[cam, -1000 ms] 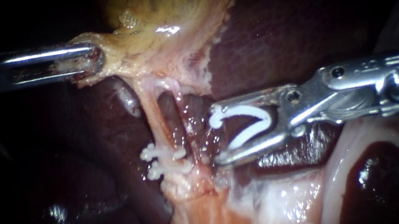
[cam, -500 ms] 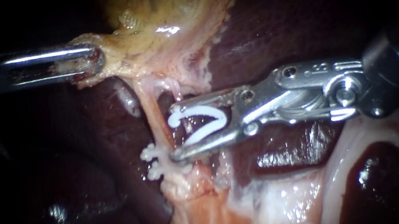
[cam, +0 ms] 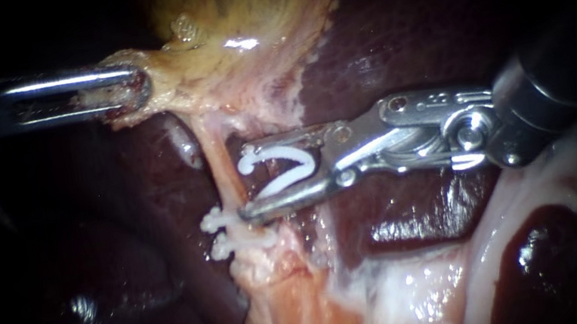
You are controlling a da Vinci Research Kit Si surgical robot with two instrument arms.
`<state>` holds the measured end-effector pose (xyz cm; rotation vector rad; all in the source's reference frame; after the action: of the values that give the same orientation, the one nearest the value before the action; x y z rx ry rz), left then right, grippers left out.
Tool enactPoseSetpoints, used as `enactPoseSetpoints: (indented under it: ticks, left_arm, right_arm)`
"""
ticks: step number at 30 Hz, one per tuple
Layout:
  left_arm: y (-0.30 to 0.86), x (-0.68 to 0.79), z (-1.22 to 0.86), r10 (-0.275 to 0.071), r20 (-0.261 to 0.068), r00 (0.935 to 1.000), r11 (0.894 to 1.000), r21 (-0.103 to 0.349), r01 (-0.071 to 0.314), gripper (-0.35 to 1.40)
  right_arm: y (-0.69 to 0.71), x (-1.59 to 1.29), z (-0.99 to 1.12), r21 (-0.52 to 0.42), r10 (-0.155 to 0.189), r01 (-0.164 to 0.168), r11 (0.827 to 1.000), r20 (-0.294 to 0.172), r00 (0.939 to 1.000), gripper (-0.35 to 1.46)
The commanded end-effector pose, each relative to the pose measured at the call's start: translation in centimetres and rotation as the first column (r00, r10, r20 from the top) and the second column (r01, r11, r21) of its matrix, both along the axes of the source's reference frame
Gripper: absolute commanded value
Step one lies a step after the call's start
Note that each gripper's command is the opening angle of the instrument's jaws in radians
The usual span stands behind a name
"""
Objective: Clipping third clip left tube
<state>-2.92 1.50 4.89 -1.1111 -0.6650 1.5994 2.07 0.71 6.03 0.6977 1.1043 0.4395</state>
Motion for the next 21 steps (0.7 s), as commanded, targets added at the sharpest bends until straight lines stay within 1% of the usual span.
enactPoseSetpoints:
  ticks: [1,5,9,11,14,18,21]
  left_arm:
    - [0.0,0.0,0.0,0.0,0.0,1.0,1.0,0.0,0.0,-0.35]
    - [0.0,-0.01,-0.01,-0.001,-0.001,1.0,1.0,0.0,0.001,-0.35]
    - [0.0,-0.01,-0.01,-0.001,-0.001,1.0,1.0,0.0,0.001,-0.35]
    - [0.0,-0.01,-0.01,-0.001,-0.001,1.0,1.0,0.0,0.001,-0.35]
    - [0.0,0.0,0.0,0.0,0.0,1.0,1.0,0.0,0.0,-0.35]
    - [0.0,0.0,0.0,0.0,0.0,1.0,1.0,0.0,0.0,-0.35]
    - [0.0,0.0,0.0,0.0,0.0,1.0,1.0,0.0,0.0,-0.35]
  right_arm:
    - [0.0,0.04,0.01,0.001,0.0,0.0,1.0,-0.002,1.0,0.5]
    - [0.02,0.2,0.05,0.033,0.018,-0.017,0.999,-0.034,0.9993,0.5]
    - [0.05,0.35,0.07,0.042,0.028,-0.026,0.999,-0.044,0.9986,0.5]
    - [0.07,0.41,0.08,0.045,0.038,-0.036,0.998,-0.059,0.9975,0.5]
    - [0.1,0.48,0.07,0.058,0.055,-0.05,0.997,-0.087,0.9947,0.5]
    - [0.13,0.54,0.01,0.072,0.067,-0.059,0.996,-0.118,0.9907,0.5]
    - [0.17,0.54,-0.07,0.081,0.078,-0.067,0.994,-0.148,0.9859,0.5]
